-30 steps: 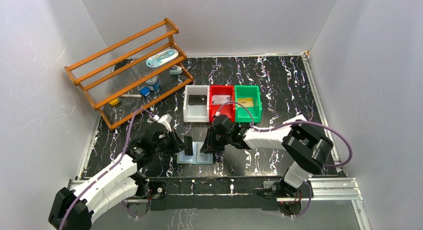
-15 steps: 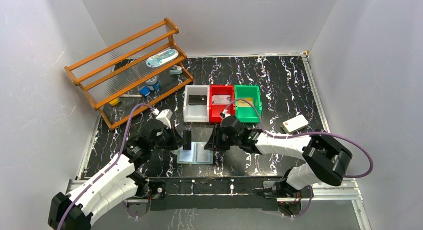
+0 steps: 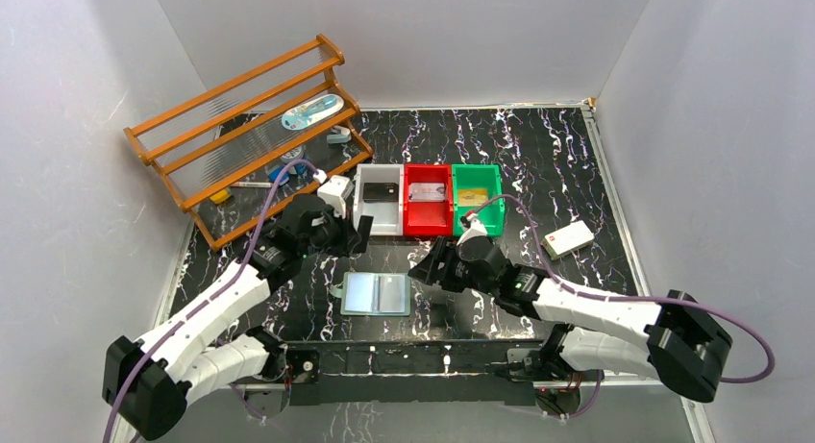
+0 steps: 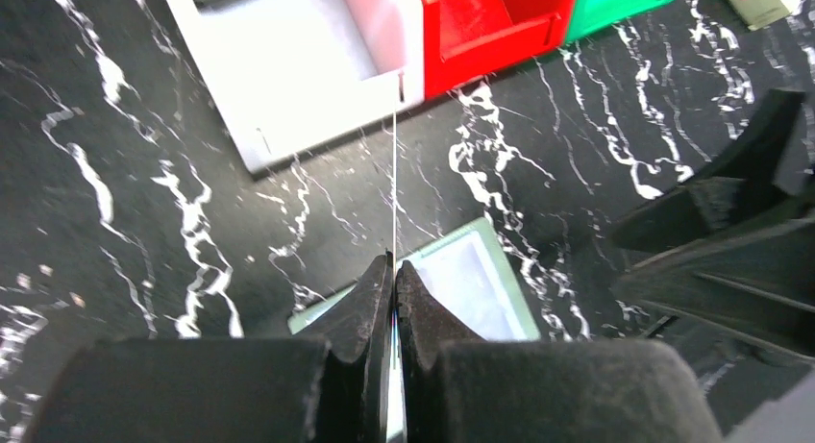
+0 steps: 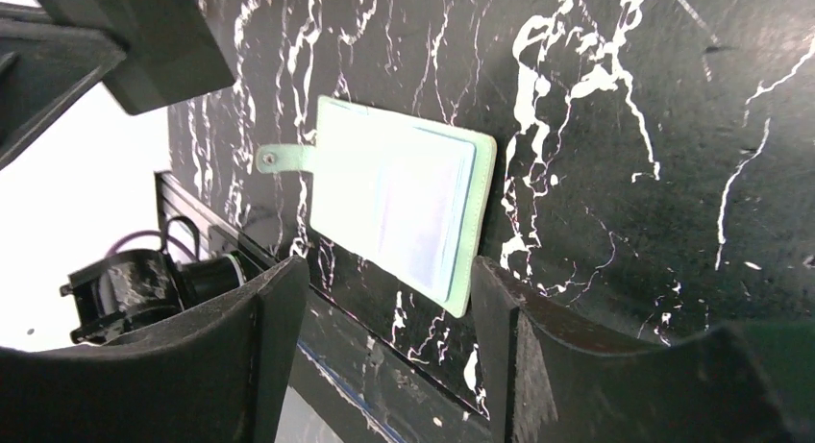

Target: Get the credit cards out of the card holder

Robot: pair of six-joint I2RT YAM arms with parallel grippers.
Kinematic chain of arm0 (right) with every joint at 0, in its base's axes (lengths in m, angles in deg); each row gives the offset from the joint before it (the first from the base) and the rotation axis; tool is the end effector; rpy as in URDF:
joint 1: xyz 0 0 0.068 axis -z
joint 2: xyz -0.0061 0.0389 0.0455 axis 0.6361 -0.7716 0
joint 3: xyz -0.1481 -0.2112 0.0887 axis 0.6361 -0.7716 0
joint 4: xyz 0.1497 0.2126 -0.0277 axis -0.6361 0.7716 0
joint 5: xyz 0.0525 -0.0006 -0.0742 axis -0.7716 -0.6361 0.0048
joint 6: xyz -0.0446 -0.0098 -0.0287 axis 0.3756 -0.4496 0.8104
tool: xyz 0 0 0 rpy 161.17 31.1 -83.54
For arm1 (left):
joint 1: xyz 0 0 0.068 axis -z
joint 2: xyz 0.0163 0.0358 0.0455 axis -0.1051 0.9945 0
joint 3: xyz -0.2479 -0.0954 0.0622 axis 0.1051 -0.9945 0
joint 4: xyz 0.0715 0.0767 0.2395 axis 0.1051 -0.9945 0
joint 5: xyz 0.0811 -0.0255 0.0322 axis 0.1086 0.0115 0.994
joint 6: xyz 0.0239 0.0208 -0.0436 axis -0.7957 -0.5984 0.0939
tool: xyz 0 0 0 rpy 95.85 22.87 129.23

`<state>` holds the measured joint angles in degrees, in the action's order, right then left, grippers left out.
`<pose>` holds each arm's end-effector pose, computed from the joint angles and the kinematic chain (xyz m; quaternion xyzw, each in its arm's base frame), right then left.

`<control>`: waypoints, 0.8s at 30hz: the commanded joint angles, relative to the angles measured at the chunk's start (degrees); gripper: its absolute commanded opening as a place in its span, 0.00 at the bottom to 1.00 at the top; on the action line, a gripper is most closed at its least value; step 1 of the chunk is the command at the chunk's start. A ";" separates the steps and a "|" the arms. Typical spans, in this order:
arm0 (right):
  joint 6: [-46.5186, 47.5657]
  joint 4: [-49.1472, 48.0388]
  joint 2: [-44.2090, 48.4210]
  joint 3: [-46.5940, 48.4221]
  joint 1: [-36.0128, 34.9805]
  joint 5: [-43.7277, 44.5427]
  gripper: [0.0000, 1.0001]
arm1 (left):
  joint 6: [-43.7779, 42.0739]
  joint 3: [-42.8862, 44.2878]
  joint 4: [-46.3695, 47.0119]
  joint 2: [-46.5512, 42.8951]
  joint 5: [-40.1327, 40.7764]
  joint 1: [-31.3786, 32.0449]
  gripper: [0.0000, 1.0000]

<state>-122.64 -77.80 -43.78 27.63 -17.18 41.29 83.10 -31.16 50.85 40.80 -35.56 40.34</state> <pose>0.1297 0.1913 0.2008 0.0513 0.8578 0.4135 0.3011 0.1766 -0.1242 0.2768 0.1331 0.8435 -0.2660 0.4473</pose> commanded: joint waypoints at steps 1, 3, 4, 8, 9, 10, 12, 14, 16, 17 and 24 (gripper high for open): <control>-1.37 0.12 5.32 -1.27 0.04 7.28 0.72 | -13.42 4.67 1.26 2.64 1.93 0.19 0.00; -1.47 1.16 7.41 -2.00 0.01 8.87 0.73 | -17.55 5.65 2.62 4.31 0.23 0.23 0.00; -1.66 1.35 8.46 -2.39 0.04 9.46 0.74 | -18.86 6.45 3.06 5.30 0.26 0.20 0.00; -1.70 0.50 11.23 -3.91 0.00 10.55 0.74 | -27.82 8.34 5.18 8.87 -2.76 0.17 0.00; -1.59 0.48 11.62 -4.05 0.05 10.64 0.74 | -31.21 8.70 5.46 9.66 -4.49 0.21 0.00; -1.38 0.55 11.98 -4.08 0.00 10.66 0.74 | -34.62 8.89 6.14 10.29 -5.84 0.23 0.00; -1.05 0.95 12.53 -4.09 0.01 10.70 0.75 | -41.65 8.71 7.77 11.31 -8.14 0.16 0.00; -1.03 1.55 12.89 -4.15 0.00 10.89 0.75 | -47.40 8.34 10.16 12.12 -9.10 0.19 0.00; -1.41 2.00 13.03 -4.26 0.01 11.08 0.75 | -52.28 9.34 10.30 13.89 -8.39 0.15 0.00; -1.47 2.17 13.16 -4.26 0.04 11.09 0.75 | -54.06 10.60 9.42 15.24 -7.64 0.15 0.00; -2.39 4.20 15.31 -4.77 0.00 12.62 0.76 | -66.26 18.16 4.88 26.57 -0.92 -0.35 0.00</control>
<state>-124.11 -74.33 -30.45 23.54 -17.18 51.11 27.23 -16.45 56.73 63.64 -39.36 40.34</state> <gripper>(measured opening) 0.753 0.010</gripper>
